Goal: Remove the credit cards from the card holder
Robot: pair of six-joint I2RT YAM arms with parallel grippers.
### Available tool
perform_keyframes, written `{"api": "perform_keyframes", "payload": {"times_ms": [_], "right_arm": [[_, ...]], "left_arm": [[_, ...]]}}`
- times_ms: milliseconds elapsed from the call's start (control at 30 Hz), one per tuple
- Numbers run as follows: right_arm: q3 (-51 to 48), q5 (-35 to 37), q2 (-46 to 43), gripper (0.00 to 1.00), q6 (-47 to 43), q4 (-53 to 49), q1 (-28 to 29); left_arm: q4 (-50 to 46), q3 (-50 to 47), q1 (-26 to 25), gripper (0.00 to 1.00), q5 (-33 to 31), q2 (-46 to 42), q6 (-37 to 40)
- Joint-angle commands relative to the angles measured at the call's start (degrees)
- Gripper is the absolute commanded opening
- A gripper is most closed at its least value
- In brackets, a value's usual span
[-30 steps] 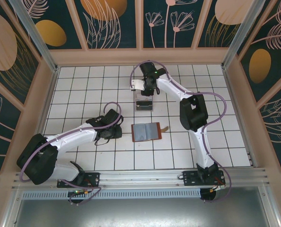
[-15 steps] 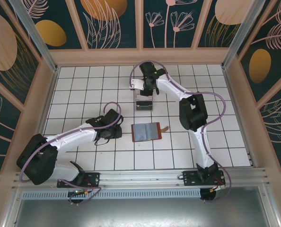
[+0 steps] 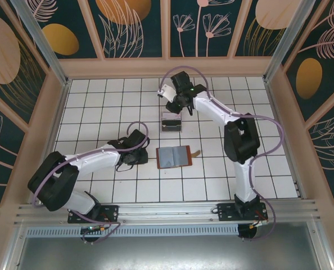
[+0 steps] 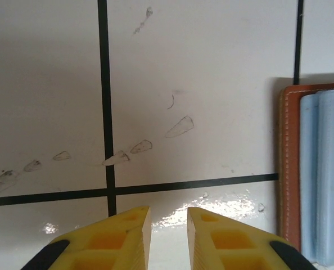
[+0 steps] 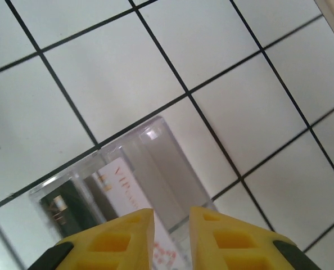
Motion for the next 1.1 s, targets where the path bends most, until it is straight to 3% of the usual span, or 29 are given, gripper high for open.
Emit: {"api": "perform_keyframes", "payload": {"times_ms": [0,267,467,800,1067], "right_arm": [[-6.1,2.2,-7.0,0.24,13.2,5.1,1.3],[-26.5,9.0,-24.2,0.26,28.3,15.7,5.4],[-33.7,12.8,-33.3,0.26,37.1,17.3,9.2],[-39.9,10.7,-37.3,0.22,53.8,16.3,10.2],[-43.3,10.5,-38.9,0.21,57.3,15.7,11.8]], "left_arm": [[2.4,1.7,0.4,0.25,1.2,1.9,1.4],[3.1,7.0,0.5,0.25,3.3,9.0,4.1],[2.9,10.5,0.6,0.24,4.6,14.3,6.1],[6.3,12.4,0.6,0.24,8.2,18.5,7.7],[4.7,13.3,0.6,0.23,8.0,16.0,7.7]]}}
